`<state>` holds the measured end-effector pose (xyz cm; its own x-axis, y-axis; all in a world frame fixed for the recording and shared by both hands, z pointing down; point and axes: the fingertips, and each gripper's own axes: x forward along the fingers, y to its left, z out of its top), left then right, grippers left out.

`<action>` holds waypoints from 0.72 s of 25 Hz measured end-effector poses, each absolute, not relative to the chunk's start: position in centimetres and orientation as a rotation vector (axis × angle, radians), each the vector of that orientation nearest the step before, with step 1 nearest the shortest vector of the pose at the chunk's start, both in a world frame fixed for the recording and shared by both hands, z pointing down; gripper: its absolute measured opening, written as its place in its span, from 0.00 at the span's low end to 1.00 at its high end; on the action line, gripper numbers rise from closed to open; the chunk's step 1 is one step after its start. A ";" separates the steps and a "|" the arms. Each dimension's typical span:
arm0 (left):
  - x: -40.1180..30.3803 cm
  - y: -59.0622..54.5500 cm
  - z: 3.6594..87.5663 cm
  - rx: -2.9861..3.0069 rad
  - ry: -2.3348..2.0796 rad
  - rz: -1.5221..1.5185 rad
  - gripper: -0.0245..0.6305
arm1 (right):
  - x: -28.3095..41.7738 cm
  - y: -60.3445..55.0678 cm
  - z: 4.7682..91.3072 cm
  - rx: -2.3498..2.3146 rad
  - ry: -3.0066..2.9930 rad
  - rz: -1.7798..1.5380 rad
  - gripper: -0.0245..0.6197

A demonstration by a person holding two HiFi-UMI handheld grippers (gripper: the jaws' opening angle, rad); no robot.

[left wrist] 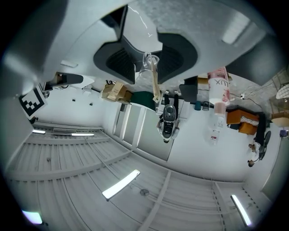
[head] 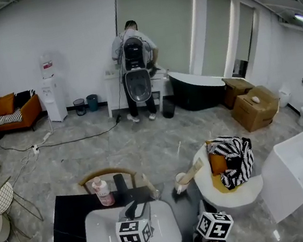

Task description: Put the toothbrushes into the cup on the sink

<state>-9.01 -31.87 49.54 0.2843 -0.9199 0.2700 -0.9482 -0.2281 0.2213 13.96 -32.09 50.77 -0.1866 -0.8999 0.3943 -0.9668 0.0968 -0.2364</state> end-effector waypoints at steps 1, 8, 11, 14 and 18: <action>-9.4 -31.6 49.2 2.224 -1.702 0.108 0.25 | 13.8 -32.0 50.4 1.902 -2.215 0.666 0.04; -12.3 -29.9 47.5 2.226 -1.790 0.063 0.11 | 12.5 -30.9 48.9 1.893 -2.227 0.624 0.04; -13.3 -29.0 47.3 2.225 -1.810 0.064 0.08 | 11.8 -30.3 48.5 1.883 -2.237 0.612 0.04; -14.0 -28.3 47.3 2.220 -1.813 0.065 0.06 | 11.1 -29.7 48.4 1.875 -2.241 0.600 0.04; -14.7 -27.6 47.3 2.212 -1.822 0.057 0.05 | 10.3 -29.0 48.0 1.867 -2.259 0.583 0.04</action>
